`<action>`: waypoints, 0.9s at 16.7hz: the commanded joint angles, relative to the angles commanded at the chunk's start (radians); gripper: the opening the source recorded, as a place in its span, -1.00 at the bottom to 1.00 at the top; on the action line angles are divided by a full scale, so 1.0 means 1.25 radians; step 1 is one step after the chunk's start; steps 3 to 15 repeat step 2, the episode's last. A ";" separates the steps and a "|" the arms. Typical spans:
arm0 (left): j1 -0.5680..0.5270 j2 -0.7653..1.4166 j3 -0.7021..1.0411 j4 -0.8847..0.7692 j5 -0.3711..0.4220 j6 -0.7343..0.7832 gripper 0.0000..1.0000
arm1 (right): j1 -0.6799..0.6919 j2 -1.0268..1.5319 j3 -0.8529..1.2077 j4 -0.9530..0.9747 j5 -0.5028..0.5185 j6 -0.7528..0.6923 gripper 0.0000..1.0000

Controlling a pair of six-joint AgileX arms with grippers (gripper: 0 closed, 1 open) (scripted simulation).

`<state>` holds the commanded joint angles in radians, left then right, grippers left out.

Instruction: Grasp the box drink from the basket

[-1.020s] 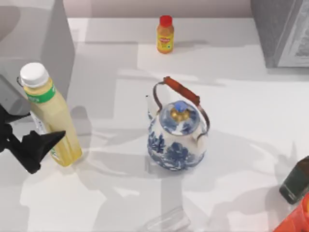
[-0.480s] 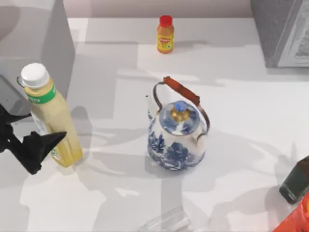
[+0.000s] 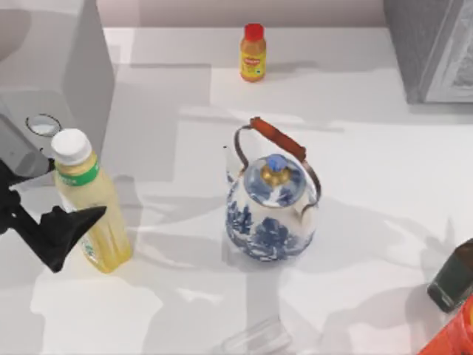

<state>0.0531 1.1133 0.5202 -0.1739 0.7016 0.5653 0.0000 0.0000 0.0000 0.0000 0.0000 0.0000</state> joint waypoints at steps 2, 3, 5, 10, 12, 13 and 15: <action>0.000 0.000 0.000 0.000 0.000 0.000 1.00 | 0.000 0.000 0.000 0.000 0.000 0.000 1.00; 0.000 0.000 0.000 0.000 0.000 0.000 1.00 | 0.000 0.000 0.000 0.000 0.000 0.000 1.00; 0.000 0.000 0.000 0.000 0.000 0.000 1.00 | 0.000 0.000 0.000 0.000 0.000 0.000 1.00; 0.000 0.000 0.000 0.000 0.000 0.000 1.00 | 0.000 0.000 0.000 0.000 0.000 0.000 1.00; 0.000 0.000 0.000 0.000 0.000 0.000 1.00 | 0.000 0.000 0.000 0.000 0.000 0.000 1.00; 0.000 0.000 0.000 0.000 0.000 0.000 1.00 | 0.000 0.000 0.000 0.000 0.000 0.000 1.00; 0.000 0.000 0.000 0.000 0.000 0.000 1.00 | 0.000 0.000 0.000 0.000 0.000 0.000 1.00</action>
